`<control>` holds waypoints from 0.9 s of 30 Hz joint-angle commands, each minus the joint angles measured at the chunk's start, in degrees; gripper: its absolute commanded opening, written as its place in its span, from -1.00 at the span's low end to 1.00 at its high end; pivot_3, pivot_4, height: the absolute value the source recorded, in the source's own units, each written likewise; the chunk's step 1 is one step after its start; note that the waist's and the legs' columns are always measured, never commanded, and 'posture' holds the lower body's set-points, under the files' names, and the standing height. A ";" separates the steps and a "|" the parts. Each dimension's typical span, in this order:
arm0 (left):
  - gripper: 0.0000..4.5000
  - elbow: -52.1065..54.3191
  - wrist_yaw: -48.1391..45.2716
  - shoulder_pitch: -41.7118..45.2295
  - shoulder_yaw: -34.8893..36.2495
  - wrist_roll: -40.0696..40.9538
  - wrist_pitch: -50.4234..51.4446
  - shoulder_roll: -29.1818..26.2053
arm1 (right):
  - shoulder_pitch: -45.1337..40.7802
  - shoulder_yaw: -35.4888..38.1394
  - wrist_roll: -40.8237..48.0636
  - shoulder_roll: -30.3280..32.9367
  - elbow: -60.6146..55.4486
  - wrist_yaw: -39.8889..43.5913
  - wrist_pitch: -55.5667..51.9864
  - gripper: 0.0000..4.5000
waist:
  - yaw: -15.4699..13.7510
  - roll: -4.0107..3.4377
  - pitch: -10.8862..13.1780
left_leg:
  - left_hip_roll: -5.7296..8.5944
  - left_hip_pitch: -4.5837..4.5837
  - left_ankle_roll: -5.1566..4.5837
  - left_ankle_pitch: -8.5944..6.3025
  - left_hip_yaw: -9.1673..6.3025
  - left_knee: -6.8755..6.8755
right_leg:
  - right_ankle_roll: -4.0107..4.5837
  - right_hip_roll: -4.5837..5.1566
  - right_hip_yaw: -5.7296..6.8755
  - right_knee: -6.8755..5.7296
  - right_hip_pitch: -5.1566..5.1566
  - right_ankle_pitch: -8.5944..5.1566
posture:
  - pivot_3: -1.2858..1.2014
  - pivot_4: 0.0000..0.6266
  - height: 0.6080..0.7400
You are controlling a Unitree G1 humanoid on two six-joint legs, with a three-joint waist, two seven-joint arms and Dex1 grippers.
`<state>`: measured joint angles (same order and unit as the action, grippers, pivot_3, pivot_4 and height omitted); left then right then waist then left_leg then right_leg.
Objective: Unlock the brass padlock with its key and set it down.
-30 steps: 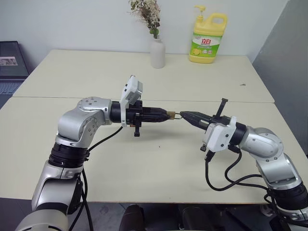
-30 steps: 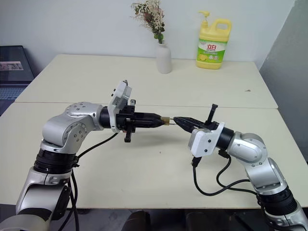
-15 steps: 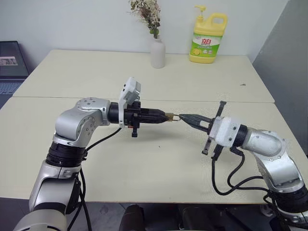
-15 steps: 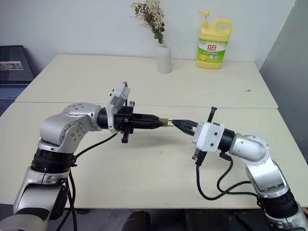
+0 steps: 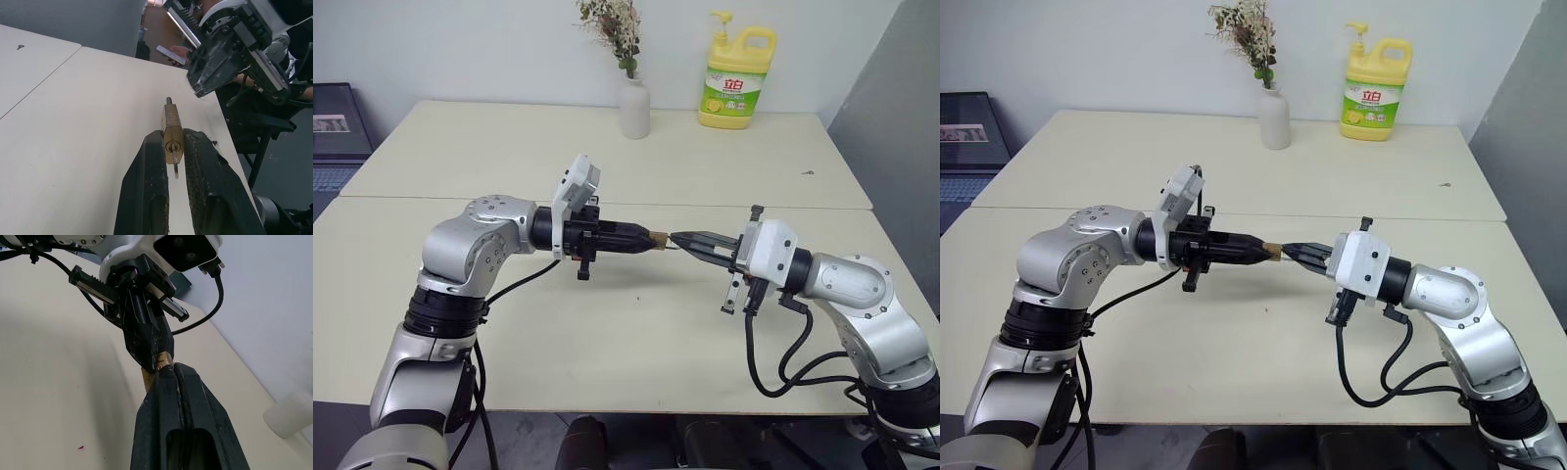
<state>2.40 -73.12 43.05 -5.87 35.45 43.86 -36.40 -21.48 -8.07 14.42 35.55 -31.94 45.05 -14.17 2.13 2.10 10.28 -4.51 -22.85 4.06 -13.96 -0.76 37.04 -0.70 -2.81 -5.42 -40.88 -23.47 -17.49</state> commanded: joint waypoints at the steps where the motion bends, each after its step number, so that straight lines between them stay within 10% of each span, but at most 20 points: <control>1: -0.94 2.68 -0.66 0.35 0.93 1.28 0.20 -0.86 | -1.11 0.35 -1.12 0.32 0.36 0.50 1.62 -1.00 | 0.00 0.00 0.00 | 0.00 0.00 0.00 0.00 0.00 0.00 | 0.00 0.00 0.00 0.00 0.00 0.00 | 0.03 -0.52 1.00; 27: -0.94 4.87 -2.73 -1.19 1.32 3.75 1.88 -3.17 | 0.42 -1.49 -2.02 1.13 5.54 7.62 5.86 -1.00 | 0.06 -0.01 0.01 | 0.00 0.01 0.00 0.00 -0.01 0.00 | -0.01 0.00 0.01 0.00 0.00 -0.01 | 0.03 -0.52 1.00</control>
<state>5.23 -75.64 41.57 -5.87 37.94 45.85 -39.06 -21.05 -10.03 11.52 36.65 -24.57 52.32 -8.48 2.19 2.09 10.29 -4.51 -22.84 4.06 -13.96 -0.77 37.04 -0.71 -2.81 -5.42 -40.88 -23.48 -17.50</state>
